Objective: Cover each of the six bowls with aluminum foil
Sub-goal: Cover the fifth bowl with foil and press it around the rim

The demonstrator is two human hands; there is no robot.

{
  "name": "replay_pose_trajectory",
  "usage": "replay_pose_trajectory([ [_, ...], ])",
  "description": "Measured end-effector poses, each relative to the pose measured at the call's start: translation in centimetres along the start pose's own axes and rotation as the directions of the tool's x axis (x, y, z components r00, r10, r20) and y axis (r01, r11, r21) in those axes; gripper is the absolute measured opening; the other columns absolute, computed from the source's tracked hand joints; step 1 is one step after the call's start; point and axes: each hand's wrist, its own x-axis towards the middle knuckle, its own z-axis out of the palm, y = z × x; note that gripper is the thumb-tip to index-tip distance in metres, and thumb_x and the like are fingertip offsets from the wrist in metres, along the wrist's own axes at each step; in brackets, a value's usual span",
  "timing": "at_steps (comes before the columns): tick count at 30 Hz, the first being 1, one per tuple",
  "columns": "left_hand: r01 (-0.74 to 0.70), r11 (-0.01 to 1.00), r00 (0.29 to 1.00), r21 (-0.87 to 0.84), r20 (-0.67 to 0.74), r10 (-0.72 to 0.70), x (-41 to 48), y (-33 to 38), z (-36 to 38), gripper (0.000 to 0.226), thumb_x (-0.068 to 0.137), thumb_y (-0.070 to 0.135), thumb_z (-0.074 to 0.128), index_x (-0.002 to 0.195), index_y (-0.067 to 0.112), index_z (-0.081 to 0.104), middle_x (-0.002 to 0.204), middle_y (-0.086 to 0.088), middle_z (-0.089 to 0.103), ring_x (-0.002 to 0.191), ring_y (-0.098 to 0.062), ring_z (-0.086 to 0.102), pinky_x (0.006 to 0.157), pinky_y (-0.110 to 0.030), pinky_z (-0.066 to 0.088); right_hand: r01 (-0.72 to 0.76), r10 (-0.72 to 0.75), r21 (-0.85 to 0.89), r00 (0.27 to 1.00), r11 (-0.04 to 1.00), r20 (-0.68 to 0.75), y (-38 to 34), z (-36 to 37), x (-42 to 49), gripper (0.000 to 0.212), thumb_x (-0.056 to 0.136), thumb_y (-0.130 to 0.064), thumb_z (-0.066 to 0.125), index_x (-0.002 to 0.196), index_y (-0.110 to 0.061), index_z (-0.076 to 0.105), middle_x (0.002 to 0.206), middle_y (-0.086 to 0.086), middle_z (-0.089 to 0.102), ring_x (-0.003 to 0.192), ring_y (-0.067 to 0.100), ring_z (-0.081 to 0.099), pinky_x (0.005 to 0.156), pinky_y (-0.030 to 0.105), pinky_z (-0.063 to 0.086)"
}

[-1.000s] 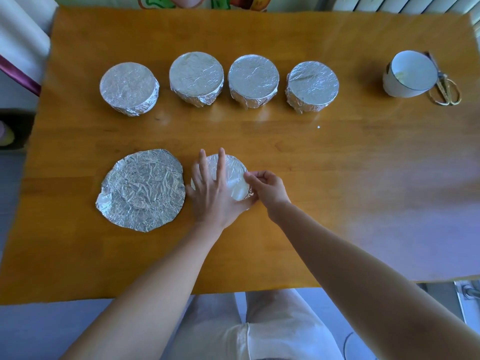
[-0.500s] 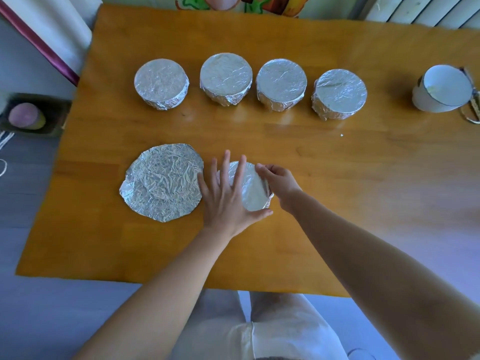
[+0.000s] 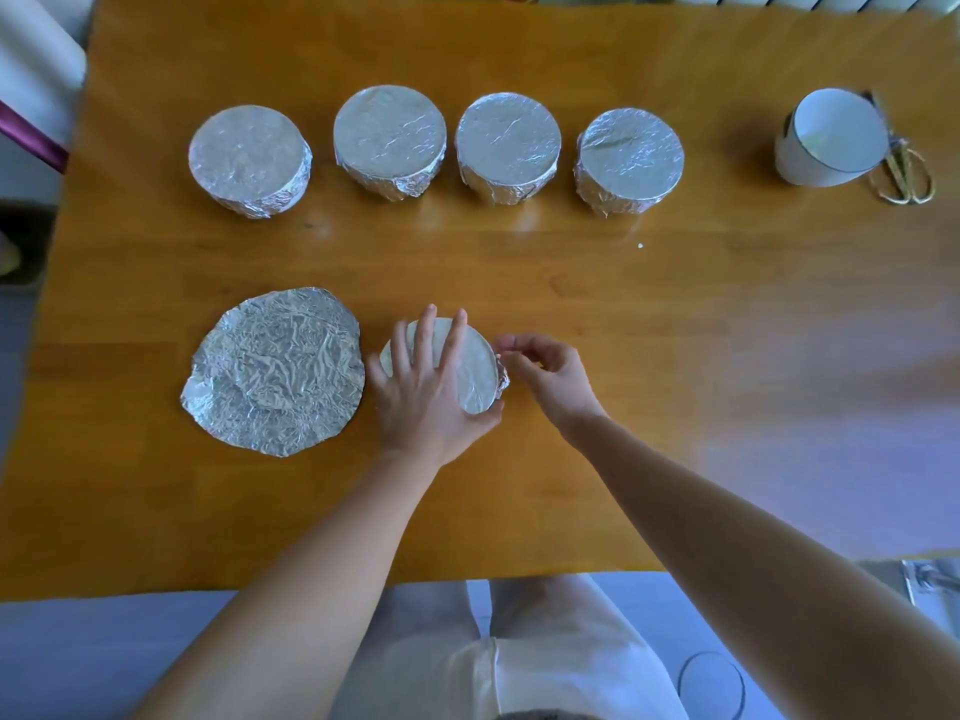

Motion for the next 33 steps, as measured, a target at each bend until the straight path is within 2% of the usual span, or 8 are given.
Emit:
replay_pose_trajectory([
  [7,0.006,1.0,1.0,0.007,0.002,-0.006,0.0,0.0,0.2,0.113,0.066,0.083,0.053,0.157,0.029,0.014,0.161,-0.004,0.02,0.143,-0.034,0.025,0.1,-0.056,0.03,0.064,-0.057,-0.051,0.99,0.997,0.133,0.8,0.0,0.1,0.037,0.086,0.0,0.06,0.118,-0.015,0.068,0.108,-0.003,0.071,0.085,0.012,0.06,0.086,0.032,0.051],
  [12,0.002,1.0,1.0,0.011,0.004,-0.002,0.0,0.0,0.1,0.112,0.068,0.082,0.052,0.157,0.029,0.013,0.162,-0.005,0.019,0.144,-0.034,0.023,0.101,-0.057,0.03,0.063,-0.053,-0.105,0.993,0.992,0.102,1.1,-0.1,0.6,0.025,0.085,-0.002,0.066,0.102,-0.018,0.075,0.102,0.002,0.073,0.089,0.026,0.065,0.083,0.037,0.054],
  [14,0.002,1.0,1.0,0.003,0.006,-0.002,0.0,0.0,0.1,0.111,0.068,0.081,0.052,0.158,0.029,0.012,0.162,-0.005,0.018,0.144,-0.035,0.023,0.103,-0.057,0.029,0.045,-0.035,-0.102,0.995,0.994,0.098,1.2,-0.2,0.7,0.022,0.086,-0.003,0.067,0.094,-0.021,0.076,0.092,0.001,0.074,0.075,0.016,0.063,0.067,0.028,0.05],
  [16,-0.004,1.0,1.0,0.003,0.011,0.004,-0.1,0.0,0.1,0.11,0.069,0.081,0.051,0.158,0.029,0.012,0.162,-0.006,0.018,0.145,-0.035,0.022,0.103,-0.058,0.029,0.021,-0.012,-0.08,0.994,0.997,0.111,1.1,-0.2,0.8,0.022,0.088,-0.002,0.065,0.089,-0.021,0.075,0.082,0.004,0.073,0.068,0.009,0.06,0.06,0.022,0.045],
  [21,-0.008,1.0,1.0,0.001,-0.003,0.008,0.0,-0.1,0.0,0.107,0.07,0.081,0.049,0.157,0.028,0.015,0.161,-0.006,0.02,0.143,-0.035,0.025,0.102,-0.057,0.029,0.026,-0.017,-0.081,0.993,0.996,0.115,1.0,-0.1,1.1,0.022,0.092,0.002,0.057,0.09,-0.015,0.071,0.078,0.007,0.07,0.063,0.009,0.059,0.067,0.02,0.05],
  [25,-0.002,1.0,1.0,-0.001,-0.003,0.002,-0.1,0.0,0.1,0.107,0.07,0.082,0.049,0.157,0.029,0.016,0.161,-0.006,0.021,0.143,-0.035,0.025,0.102,-0.058,0.029,-0.008,0.02,-0.143,0.996,0.99,0.082,1.0,0.4,2.0,0.016,0.091,0.002,0.056,0.089,-0.008,0.069,0.072,0.006,0.067,0.057,0.014,0.054,0.059,0.025,0.047],
  [28,0.012,1.0,1.0,-0.003,-0.007,-0.012,-0.1,0.0,0.1,0.107,0.07,0.082,0.049,0.157,0.028,0.017,0.161,-0.006,0.022,0.143,-0.035,0.026,0.102,-0.058,0.029,-0.023,0.037,-0.168,0.996,0.986,0.079,0.5,0.8,2.4,0.013,0.089,0.0,0.057,0.09,-0.008,0.067,0.067,-0.002,0.065,0.051,0.006,0.054,0.052,0.022,0.043],
  [33,0.008,1.0,1.0,0.006,-0.008,-0.008,0.0,0.1,0.1,0.107,0.07,0.081,0.049,0.157,0.029,0.016,0.161,-0.006,0.021,0.143,-0.035,0.025,0.102,-0.058,0.028,0.031,-0.026,-0.189,0.999,0.981,0.027,0.2,1.0,2.1,0.01,0.086,-0.005,0.066,0.095,-0.006,0.069,0.08,-0.002,0.068,0.057,-0.004,0.055,0.053,0.012,0.043],
])
